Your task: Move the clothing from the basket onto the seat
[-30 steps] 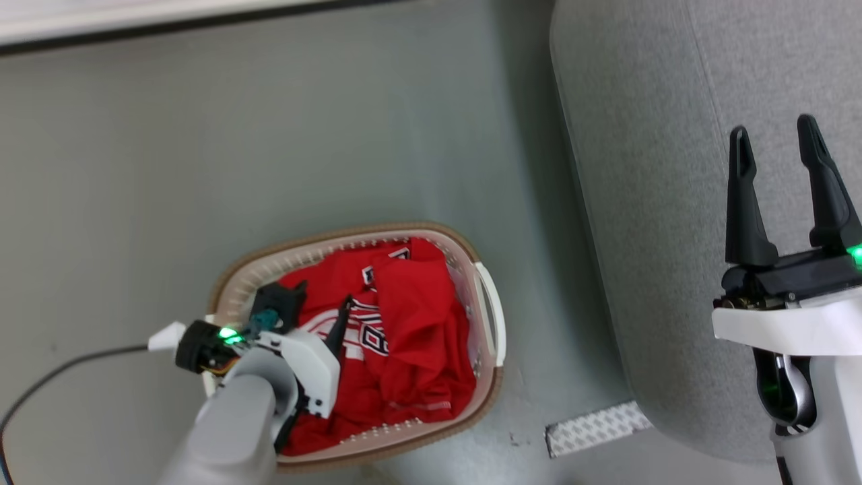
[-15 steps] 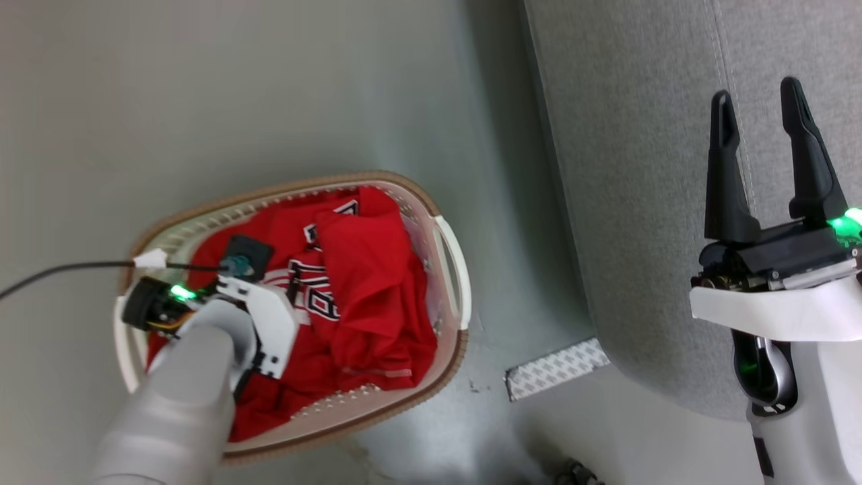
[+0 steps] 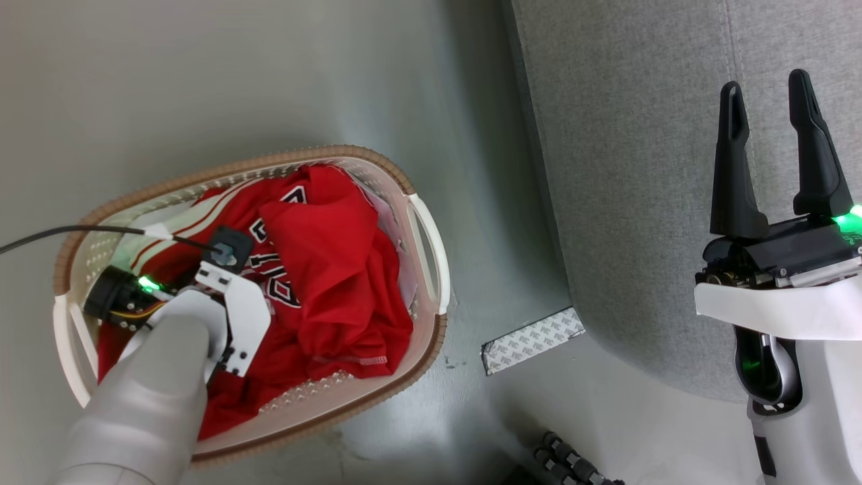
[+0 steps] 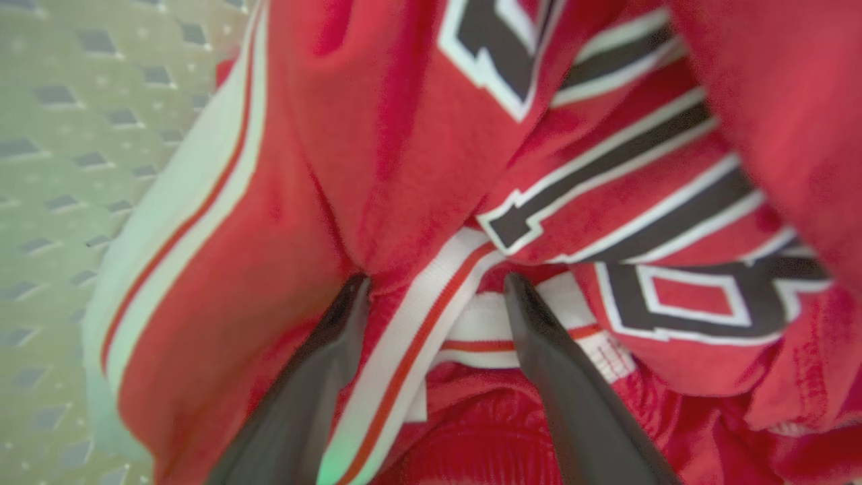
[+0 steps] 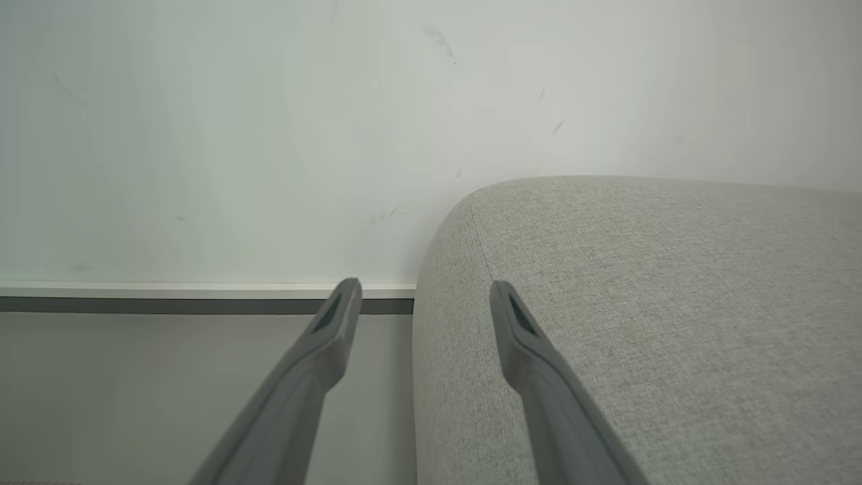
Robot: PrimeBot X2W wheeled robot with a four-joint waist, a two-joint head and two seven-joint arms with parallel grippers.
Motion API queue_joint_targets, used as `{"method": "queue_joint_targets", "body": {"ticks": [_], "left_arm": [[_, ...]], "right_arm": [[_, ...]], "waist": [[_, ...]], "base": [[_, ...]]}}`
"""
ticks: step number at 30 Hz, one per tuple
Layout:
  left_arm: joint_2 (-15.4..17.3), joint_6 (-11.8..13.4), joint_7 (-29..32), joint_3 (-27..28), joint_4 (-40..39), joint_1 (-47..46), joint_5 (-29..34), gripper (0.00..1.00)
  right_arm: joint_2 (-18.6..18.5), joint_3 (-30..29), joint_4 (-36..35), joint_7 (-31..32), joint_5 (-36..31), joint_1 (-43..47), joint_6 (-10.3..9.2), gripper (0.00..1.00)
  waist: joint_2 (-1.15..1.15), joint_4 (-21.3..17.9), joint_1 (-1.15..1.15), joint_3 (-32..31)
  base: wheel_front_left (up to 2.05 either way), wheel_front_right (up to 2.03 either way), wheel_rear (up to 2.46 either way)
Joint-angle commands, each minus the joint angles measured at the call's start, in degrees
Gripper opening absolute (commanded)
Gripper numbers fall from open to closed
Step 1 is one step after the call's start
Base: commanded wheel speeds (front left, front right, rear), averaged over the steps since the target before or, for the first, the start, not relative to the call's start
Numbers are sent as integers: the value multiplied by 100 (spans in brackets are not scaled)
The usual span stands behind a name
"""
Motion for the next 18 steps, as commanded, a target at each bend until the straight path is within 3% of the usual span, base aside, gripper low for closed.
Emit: {"method": "queue_joint_targets", "body": {"ticks": [1,2,3,4,5,6,13,18], "left_arm": [[85,-24,96,-47,41,78,79,100],[95,-33,116,-62,42,89,81,100],[97,-29,119,-70,45,96,65,78],[102,-17,118,-81,46,103,52,52],[110,4,75,-90,47,103,50,5],[112,18,34,-99,47,110,37,0],[109,36,-357,-106,41,147,-95,0],[-135,11,-661,-85,42,327,-258,0]], "right_arm": [[19,-10,-42,5,29,61,-14,100],[20,-10,-47,5,35,68,-14,100],[20,-10,-50,5,37,71,-14,100],[19,-9,-52,5,43,70,-14,100],[18,-6,-45,5,53,66,-14,100],[18,-1,-31,5,63,56,-14,100],[17,92,52,5,133,-147,-14,100],[12,53,141,5,-1,-135,-14,100]], "waist": [[0,14,0,24],[0,19,0,33],[0,23,0,38],[0,25,0,40],[0,25,0,39],[0,24,0,32],[0,-52,0,-167],[0,97,0,-699]], "base": [[0,0,0],[0,0,0],[0,0,0],[0,0,0],[0,0,0],[0,0,0],[0,0,0],[0,0,0]]}}
